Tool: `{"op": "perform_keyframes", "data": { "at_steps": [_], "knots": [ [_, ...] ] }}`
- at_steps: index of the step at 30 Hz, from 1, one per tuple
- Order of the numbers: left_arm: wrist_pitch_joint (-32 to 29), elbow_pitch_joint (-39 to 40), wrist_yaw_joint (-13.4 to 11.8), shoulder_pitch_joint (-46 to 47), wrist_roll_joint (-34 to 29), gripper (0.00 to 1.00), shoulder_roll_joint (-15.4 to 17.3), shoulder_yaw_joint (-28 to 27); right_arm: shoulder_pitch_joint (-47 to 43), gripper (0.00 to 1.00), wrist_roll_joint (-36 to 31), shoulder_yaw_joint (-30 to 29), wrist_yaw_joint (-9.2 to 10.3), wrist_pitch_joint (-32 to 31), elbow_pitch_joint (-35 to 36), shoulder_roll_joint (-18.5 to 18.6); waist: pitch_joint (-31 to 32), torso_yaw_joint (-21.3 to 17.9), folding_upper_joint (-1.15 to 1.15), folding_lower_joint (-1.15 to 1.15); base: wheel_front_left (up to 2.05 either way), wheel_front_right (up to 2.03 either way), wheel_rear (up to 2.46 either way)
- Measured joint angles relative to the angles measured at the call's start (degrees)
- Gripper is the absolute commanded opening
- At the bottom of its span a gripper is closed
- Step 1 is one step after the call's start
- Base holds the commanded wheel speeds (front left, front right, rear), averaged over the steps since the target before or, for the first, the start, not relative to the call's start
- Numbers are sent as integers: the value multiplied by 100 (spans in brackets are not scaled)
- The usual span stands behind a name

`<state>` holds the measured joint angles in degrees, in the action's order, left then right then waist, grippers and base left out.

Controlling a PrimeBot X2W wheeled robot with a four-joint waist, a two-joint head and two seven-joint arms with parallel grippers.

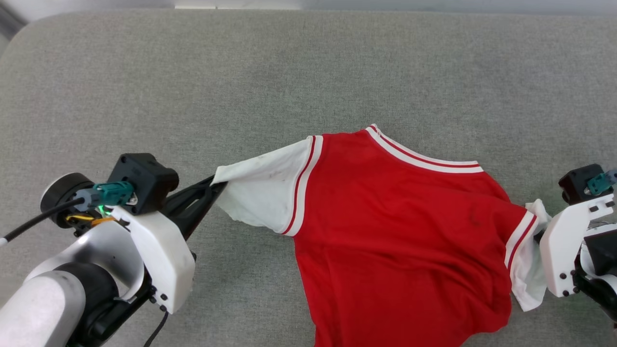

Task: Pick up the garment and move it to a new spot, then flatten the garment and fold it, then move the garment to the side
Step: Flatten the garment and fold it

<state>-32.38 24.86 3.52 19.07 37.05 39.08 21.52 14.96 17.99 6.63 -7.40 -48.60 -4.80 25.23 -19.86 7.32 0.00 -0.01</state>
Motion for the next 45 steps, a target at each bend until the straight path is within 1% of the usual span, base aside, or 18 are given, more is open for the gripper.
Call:
{"op": "perform_keyframes", "data": {
  "at_steps": [5,8,12,18,22,25,27,29,33,37,41,45],
  "knots": [
    [189,-147,-51,-99,-3,0,22,-137,3,0,-2,-42,-14,326,-140,16,211,-43,0,0,0,0,0],
    [321,-232,-104,-136,10,0,35,-257,15,0,92,-122,-12,468,-51,213,387,-97,0,1,0,0,0],
    [495,-287,-226,-253,14,0,71,-482,166,0,218,-339,-11,677,341,475,663,-181,0,0,0,0,0],
    [750,-259,-374,-359,42,0,207,-861,241,0,393,-679,-11,621,1015,714,1075,-324,0,0,0,0,0],
    [946,-142,-525,-363,42,0,311,-1225,307,0,599,-869,-11,523,1382,802,1295,-415,0,0,0,0,0],
    [1062,-37,-634,-361,0,0,394,-1504,422,0,637,-928,-12,537,1596,950,1415,-484,0,0,0,0,0],
    [1122,42,-692,-351,-5,0,436,-1660,517,0,714,-1002,-11,606,1716,947,1485,-516,0,0,0,0,0],
    [1191,142,-745,-293,-7,0,499,-1844,642,0,746,-1067,-12,702,1851,937,1531,-543,0,0,0,0,0],
    [1323,269,-932,-116,-115,0,621,-2254,1020,0,734,-1110,-12,1002,2185,991,1566,-600,0,1,0,0,0],
    [1386,347,-1003,-20,-125,0,737,-2541,1415,0,735,-1155,-12,1159,2412,984,1570,-633,0,0,0,0,0],
    [1495,376,-1034,252,-104,0,793,-2767,1865,0,732,-1032,-13,1300,2436,1093,1509,-654,0,0,0,0,0],
    [1556,257,-1017,708,0,0,842,-2814,2437,0,726,-861,-13,1433,2231,1168,1338,-669,0,1,0,0,0]
  ]
}}
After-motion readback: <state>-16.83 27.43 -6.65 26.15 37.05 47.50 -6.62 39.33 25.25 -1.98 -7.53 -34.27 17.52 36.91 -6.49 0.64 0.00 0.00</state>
